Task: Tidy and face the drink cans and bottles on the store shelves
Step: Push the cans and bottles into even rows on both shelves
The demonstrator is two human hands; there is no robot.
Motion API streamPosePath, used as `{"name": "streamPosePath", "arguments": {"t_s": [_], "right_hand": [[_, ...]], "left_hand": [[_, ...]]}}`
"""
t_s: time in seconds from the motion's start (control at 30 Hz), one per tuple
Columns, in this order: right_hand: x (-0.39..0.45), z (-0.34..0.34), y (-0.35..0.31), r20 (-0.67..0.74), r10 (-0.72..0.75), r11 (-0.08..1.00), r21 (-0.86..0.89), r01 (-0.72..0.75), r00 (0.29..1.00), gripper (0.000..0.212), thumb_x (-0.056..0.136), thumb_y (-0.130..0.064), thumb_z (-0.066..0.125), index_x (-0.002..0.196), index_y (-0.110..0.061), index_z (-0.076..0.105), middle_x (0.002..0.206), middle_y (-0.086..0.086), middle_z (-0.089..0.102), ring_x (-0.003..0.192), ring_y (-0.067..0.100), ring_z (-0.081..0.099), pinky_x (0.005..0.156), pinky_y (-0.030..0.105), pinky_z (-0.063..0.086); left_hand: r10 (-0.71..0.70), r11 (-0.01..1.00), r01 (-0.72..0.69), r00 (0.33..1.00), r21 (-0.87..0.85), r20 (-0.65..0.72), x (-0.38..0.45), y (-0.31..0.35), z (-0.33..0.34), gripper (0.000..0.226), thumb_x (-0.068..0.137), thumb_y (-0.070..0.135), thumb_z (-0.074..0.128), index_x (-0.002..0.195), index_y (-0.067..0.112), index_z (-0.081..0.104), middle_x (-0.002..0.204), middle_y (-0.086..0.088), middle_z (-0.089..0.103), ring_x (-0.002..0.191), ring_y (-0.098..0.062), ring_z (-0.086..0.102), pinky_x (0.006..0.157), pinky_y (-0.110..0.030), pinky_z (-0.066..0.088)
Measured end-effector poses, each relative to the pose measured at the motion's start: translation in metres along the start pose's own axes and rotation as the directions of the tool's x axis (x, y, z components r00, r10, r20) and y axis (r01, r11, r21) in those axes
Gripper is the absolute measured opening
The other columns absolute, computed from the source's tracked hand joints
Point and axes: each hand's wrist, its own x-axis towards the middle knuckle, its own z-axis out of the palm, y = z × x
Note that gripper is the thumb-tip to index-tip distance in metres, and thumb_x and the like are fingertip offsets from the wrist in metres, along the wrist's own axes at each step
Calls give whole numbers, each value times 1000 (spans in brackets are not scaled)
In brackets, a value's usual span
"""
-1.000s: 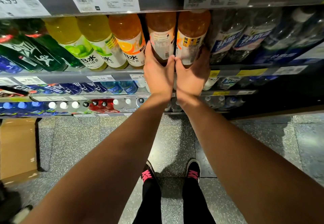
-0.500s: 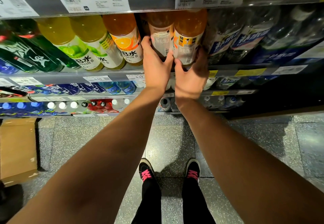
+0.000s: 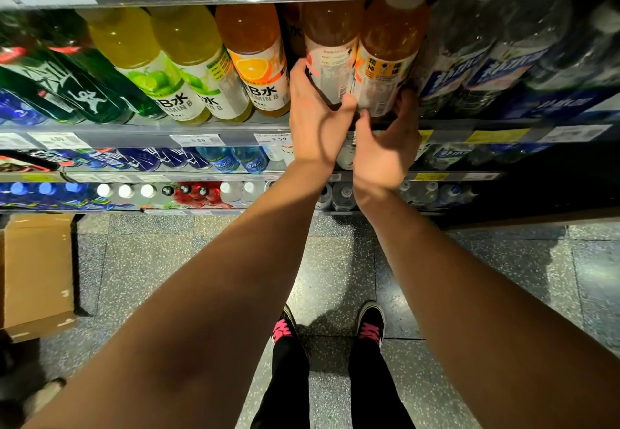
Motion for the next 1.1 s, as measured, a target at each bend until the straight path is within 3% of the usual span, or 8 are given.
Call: {"name": "streamPosePath", "arguments": {"t_s": [0.2,0.43,0.6,0.7,0.8,0.87,0.93,1.1], "right_hand": [[3,-2,4,65,2,1000,19,-3,998,60,84,-26,65,134,4,53,127,21,64,110,38,65,89,50,53],[4,-5,3,77,-20,1000,-3,20,997,56,82,-25,68,129,4,57,125,23,63,112,38,62,88,45,52],[-7,-10,-8,60,-3,998,71,-1,998,48,79,-21,64,121,1,61,112,17,65,102,33,63,86,43,51],[-23,-9,-22,15,-68,997,44,67,998,43,78,-22,63,115,1,64,108,16,66,105,34,61,94,35,45],[-46,-5,-34,57,-164,984,86,159,985,32,85,-21,67,110,-2,64,104,16,67,97,33,65,86,30,50],[-62,5,-46,70,-201,977,80,196,977,32,87,-27,66,111,-6,63,102,14,70,94,29,68,85,18,45],[-74,16,-59,136,-183,979,117,168,974,35,87,-28,64,111,-3,64,105,14,69,97,29,68,87,23,48],[-85,41,-83,225,-5,986,162,-32,974,42,86,-25,65,123,-6,59,119,12,62,112,29,60,92,44,52]], "left_hand": [[-48,999,48,998,-15,-43,-4,2,-8,64,68,20,82,119,14,44,112,2,54,98,-8,53,80,-7,38],[-29,999,25,988,-26,-153,-22,7,-7,62,65,16,83,114,4,46,107,-9,56,101,-28,57,89,-44,49],[-41,998,34,991,-60,-127,-27,7,-18,64,68,16,82,120,2,49,114,-12,59,109,-30,60,94,-48,50],[-21,997,5,977,-79,-210,-32,-2,-47,53,75,16,77,120,1,54,112,-13,60,105,-30,61,94,-50,50],[-31,996,6,954,-85,-298,-31,-18,-82,46,82,19,77,120,7,54,113,-11,55,105,-29,59,93,-50,49],[-100,993,69,918,-92,-385,-19,-33,-110,55,80,23,80,123,8,51,118,-8,51,109,-28,56,97,-48,48],[-183,982,144,878,-121,-442,-4,-46,-134,74,75,25,85,134,3,45,128,-8,46,120,-27,51,108,-45,42],[-299,949,273,938,-160,-174,28,-73,-171,102,65,33,92,145,10,33,131,-4,49,125,-16,49,111,-27,37]]}}
